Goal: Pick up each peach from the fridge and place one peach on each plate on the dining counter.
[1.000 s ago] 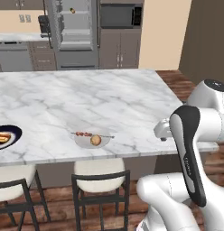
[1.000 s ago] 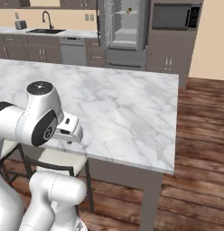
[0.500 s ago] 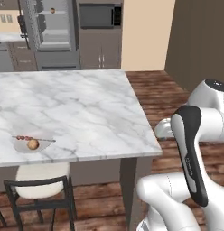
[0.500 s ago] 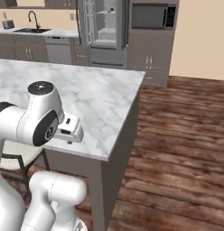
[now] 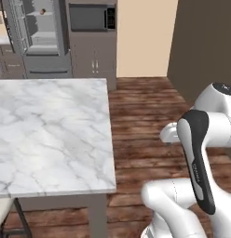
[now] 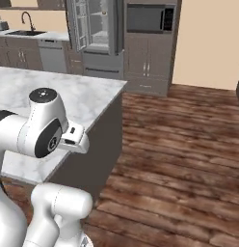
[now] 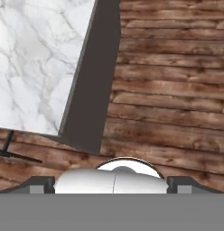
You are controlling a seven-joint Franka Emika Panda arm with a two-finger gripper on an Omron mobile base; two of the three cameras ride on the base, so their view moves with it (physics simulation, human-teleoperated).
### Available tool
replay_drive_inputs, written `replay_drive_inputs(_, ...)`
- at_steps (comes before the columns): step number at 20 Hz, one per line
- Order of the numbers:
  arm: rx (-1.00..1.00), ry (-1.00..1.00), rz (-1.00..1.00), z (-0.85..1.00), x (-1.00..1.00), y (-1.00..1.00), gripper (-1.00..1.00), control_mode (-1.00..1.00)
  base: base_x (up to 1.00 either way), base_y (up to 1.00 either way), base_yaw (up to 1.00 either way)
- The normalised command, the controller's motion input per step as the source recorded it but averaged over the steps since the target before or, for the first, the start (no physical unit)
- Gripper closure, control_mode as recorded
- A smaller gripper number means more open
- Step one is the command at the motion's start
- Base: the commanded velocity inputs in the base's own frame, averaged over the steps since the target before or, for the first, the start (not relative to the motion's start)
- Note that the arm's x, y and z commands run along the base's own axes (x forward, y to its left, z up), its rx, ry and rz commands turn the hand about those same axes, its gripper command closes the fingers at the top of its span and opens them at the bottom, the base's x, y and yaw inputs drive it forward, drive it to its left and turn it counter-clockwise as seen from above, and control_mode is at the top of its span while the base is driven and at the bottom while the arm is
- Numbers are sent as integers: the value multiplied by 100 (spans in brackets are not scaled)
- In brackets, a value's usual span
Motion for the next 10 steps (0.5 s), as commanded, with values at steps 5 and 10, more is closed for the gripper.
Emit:
replay_drive_inputs(5, 0, 0, 0, 0, 0, 0, -100, 100, 100, -100, 26)
replay_drive_inputs(10, 0, 0, 0, 0, 0, 0, -100, 100, 100, -100, 22)
